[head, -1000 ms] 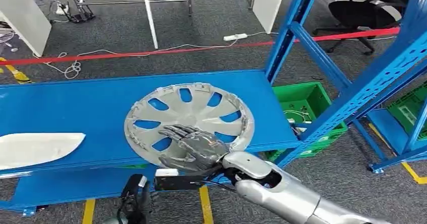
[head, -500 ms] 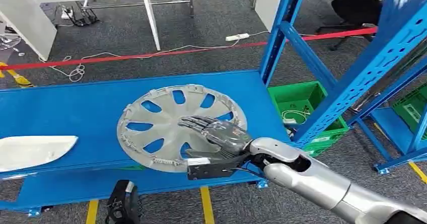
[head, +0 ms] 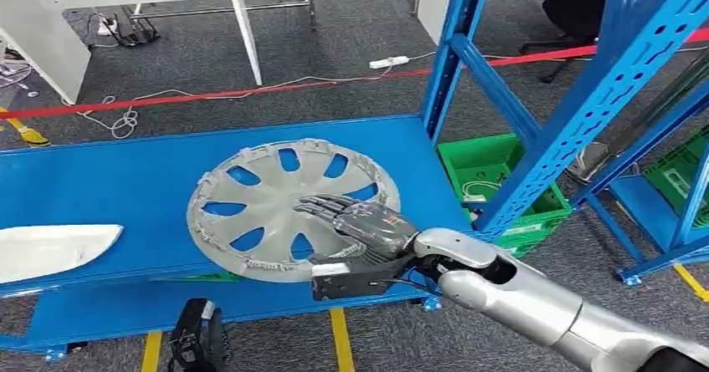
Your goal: Take the parts from the cabinet and place them on the table.
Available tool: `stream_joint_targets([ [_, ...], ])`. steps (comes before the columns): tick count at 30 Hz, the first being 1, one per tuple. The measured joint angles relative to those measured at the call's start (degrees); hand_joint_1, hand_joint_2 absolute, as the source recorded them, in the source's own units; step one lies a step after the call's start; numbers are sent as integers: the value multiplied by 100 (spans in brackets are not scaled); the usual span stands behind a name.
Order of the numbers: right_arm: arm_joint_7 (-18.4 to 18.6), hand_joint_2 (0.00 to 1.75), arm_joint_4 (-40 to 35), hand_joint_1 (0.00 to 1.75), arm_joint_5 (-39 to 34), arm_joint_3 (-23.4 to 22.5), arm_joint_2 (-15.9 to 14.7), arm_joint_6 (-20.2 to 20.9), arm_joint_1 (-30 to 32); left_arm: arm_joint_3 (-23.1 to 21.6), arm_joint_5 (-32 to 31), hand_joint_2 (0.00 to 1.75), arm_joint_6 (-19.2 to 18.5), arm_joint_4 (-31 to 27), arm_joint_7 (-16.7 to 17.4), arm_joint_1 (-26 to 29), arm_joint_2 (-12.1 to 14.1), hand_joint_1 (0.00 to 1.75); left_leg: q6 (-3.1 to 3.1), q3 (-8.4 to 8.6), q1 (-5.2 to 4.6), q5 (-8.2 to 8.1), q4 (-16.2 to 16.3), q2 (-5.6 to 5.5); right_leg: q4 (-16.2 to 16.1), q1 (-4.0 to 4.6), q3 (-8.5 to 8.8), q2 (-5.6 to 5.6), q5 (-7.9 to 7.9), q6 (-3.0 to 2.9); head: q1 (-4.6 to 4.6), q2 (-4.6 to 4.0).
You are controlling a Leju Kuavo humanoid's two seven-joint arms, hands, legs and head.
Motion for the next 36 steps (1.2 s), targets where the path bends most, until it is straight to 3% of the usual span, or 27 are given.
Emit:
stream_joint_targets([
  [6, -26, 0, -61, 0, -40, 20, -11, -2, -26, 20, 0, 0, -9, 0, -2, 1, 33, 0, 12, -5, -22, 8, 0, -1, -15, -29, 2, -1, 20, 29, -2, 0],
  [22, -225, 0, -87, 0, 87, 109, -188, 48, -85, 33, -20, 0, -17, 0, -2, 1, 70, 0, 13, -7, -23, 9, 0, -1, -16, -29, -4, 0, 23, 34, -2, 2],
  [28, 300, 0, -245, 0, 627, 173, -240, -238, 623, 33, -50, 0, -87, -15, 11, 39, 101, 0, 14, -11, -23, 5, 0, -4, -17, -29, -2, -10, 16, 26, 0, 0],
  [36, 321, 0, -313, 0, 693, 214, -273, -273, 968, 33, -31, 0, -96, -33, 15, 45, 133, 0, 16, -11, -23, 2, 0, 0, -17, -29, -7, -2, 16, 25, -2, 0],
])
